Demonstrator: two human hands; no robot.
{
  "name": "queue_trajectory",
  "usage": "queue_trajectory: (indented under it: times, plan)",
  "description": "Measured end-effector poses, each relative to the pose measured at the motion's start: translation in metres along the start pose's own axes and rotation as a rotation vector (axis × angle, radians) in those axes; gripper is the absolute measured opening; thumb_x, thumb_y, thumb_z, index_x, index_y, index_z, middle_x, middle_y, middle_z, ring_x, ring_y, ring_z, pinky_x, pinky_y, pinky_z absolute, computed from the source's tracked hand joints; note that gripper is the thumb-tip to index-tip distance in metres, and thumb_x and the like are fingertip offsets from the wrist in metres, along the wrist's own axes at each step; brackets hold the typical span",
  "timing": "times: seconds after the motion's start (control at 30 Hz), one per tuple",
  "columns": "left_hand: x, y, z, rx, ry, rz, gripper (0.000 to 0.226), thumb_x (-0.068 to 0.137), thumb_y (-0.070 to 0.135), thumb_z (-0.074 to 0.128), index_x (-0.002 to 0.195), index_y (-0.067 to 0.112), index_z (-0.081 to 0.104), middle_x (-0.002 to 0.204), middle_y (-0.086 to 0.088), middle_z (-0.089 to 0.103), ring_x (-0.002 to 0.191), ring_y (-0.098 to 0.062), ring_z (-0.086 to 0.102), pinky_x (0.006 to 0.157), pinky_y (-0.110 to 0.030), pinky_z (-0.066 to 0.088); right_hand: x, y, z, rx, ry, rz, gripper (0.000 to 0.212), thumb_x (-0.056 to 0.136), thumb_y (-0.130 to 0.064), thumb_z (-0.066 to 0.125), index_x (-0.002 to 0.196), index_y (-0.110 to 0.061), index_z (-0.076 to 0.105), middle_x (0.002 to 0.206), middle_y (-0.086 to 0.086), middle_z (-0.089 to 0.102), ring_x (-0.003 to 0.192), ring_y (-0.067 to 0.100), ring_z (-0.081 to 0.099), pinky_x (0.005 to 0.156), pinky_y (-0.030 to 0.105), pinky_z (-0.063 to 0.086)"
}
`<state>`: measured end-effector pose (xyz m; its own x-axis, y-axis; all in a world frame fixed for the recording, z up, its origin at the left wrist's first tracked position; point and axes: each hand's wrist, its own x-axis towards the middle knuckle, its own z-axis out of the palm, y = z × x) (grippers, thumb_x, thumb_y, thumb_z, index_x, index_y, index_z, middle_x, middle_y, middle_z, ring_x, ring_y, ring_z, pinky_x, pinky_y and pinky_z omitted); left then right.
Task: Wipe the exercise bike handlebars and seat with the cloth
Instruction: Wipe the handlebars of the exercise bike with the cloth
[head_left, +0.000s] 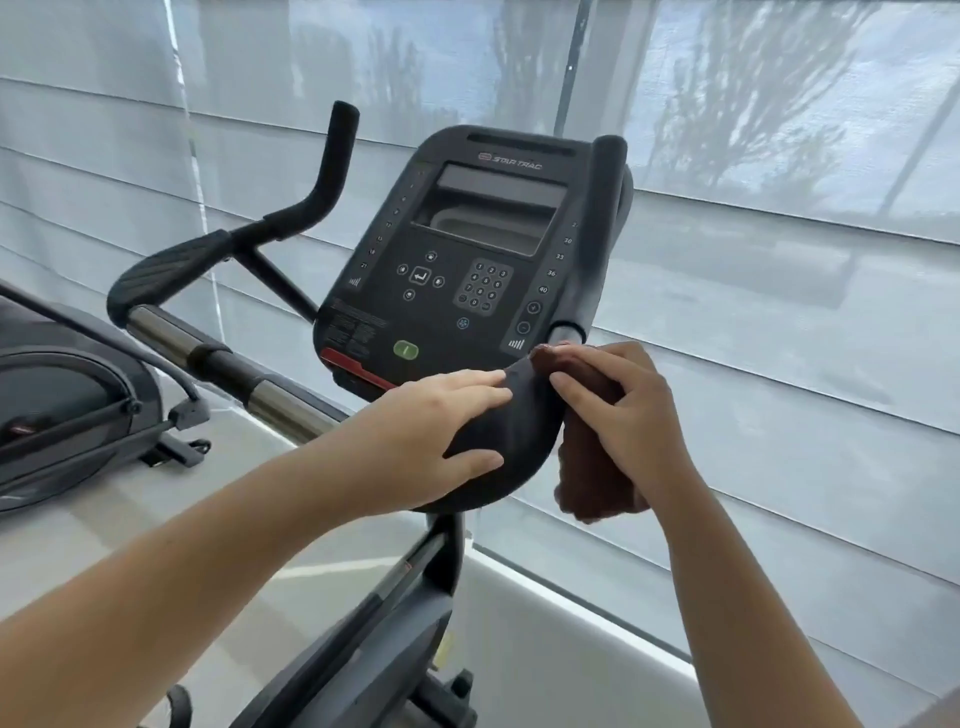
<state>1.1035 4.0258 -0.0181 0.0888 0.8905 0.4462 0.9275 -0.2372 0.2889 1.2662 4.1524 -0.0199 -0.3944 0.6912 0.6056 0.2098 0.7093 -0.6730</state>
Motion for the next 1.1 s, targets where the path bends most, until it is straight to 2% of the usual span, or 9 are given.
queue_trajectory:
  times: [0.1, 0.2, 0.3, 0.37, 0.47, 0.57, 0.8, 0.93, 1.1]
  plan:
    - [-0.032, 0.003, 0.004, 0.042, 0.059, 0.035, 0.053, 0.086, 0.029, 0.06, 0.134, 0.016, 0.042, 0.144, 0.001, 0.038, 0.133, -0.012, 0.03, 0.106, -0.021, 0.018, -0.031, -0.015, 0.012, -0.078, 0.042, -0.031, 0.03, 0.079, -0.022, 0.07, 0.103, -0.04, 0.065, 0.102, -0.001, 0.054, 0.096, 0.002, 0.053, 0.09, 0.005, 0.036]
    - [-0.06, 0.006, 0.011, 0.106, 0.094, 0.024, 0.051, 0.085, 0.023, 0.062, 0.132, 0.01, 0.045, 0.142, -0.007, 0.041, 0.133, -0.02, 0.033, 0.11, -0.033, 0.022, -0.061, -0.028, 0.022, -0.101, 0.07, -0.014, 0.032, 0.079, -0.022, 0.069, 0.106, -0.039, 0.064, 0.104, 0.001, 0.052, 0.098, 0.004, 0.052, 0.09, 0.004, 0.034]
    - [-0.088, 0.012, 0.016, 0.132, 0.127, -0.024, 0.048, 0.084, 0.019, 0.064, 0.128, 0.006, 0.05, 0.14, -0.013, 0.043, 0.131, -0.027, 0.037, 0.108, -0.042, 0.028, -0.089, -0.04, 0.03, -0.143, 0.052, -0.015, 0.034, 0.079, -0.023, 0.07, 0.11, -0.033, 0.064, 0.104, -0.001, 0.049, 0.092, 0.0, 0.049, 0.085, -0.003, 0.032]
    - [-0.104, 0.016, 0.019, 0.159, 0.154, -0.066, 0.043, 0.084, 0.018, 0.063, 0.124, 0.005, 0.053, 0.139, -0.015, 0.044, 0.128, -0.03, 0.039, 0.107, -0.044, 0.03, -0.106, -0.045, 0.035, -0.19, 0.011, -0.04, 0.033, 0.078, -0.023, 0.071, 0.111, -0.028, 0.065, 0.105, -0.001, 0.047, 0.087, -0.001, 0.045, 0.083, -0.004, 0.03]
    - [-0.128, 0.023, 0.024, 0.208, 0.185, -0.142, 0.039, 0.083, 0.016, 0.064, 0.119, 0.003, 0.057, 0.132, -0.019, 0.051, 0.121, -0.034, 0.047, 0.102, -0.045, 0.034, -0.131, -0.053, 0.044, -0.244, -0.093, -0.087, 0.034, 0.078, -0.024, 0.071, 0.112, -0.023, 0.066, 0.107, -0.001, 0.047, 0.092, 0.005, 0.044, 0.082, -0.004, 0.031]
    - [-0.154, 0.027, 0.029, 0.233, 0.225, -0.217, 0.035, 0.078, 0.011, 0.068, 0.111, 0.0, 0.062, 0.122, -0.021, 0.058, 0.112, -0.036, 0.054, 0.094, -0.046, 0.041, -0.152, -0.057, 0.055, -0.23, -0.169, -0.125, 0.034, 0.078, -0.022, 0.071, 0.111, -0.022, 0.066, 0.11, 0.003, 0.05, 0.096, 0.013, 0.048, 0.083, 0.004, 0.031]
    - [-0.212, 0.042, 0.042, 0.282, 0.241, -0.463, 0.035, 0.074, 0.006, 0.071, 0.108, 0.0, 0.063, 0.117, -0.021, 0.06, 0.107, -0.038, 0.057, 0.09, -0.049, 0.043, -0.19, -0.055, 0.071, -0.086, -0.299, -0.149, 0.034, 0.077, -0.021, 0.071, 0.11, -0.02, 0.066, 0.113, 0.002, 0.049, 0.1, 0.016, 0.049, 0.087, 0.017, 0.036]
    - [-0.245, 0.058, 0.053, 0.347, 0.257, -0.573, 0.035, 0.069, 0.004, 0.075, 0.102, 0.0, 0.065, 0.11, -0.022, 0.063, 0.101, -0.038, 0.06, 0.086, -0.051, 0.045, -0.214, -0.057, 0.084, 0.004, -0.373, -0.15, 0.033, 0.077, -0.024, 0.071, 0.109, -0.025, 0.067, 0.111, -0.005, 0.045, 0.098, 0.003, 0.043, 0.085, 0.006, 0.033]
    - [-0.296, 0.075, 0.057, 0.344, 0.244, -0.71, 0.027, 0.079, 0.007, 0.064, 0.105, 0.002, 0.062, 0.116, -0.016, 0.06, 0.104, -0.033, 0.056, 0.093, -0.045, 0.041, -0.248, -0.073, 0.105, 0.137, -0.434, -0.114, 0.033, 0.075, -0.021, 0.074, 0.107, -0.026, 0.068, 0.107, -0.007, 0.047, 0.097, -0.008, 0.044, 0.087, -0.003, 0.028]
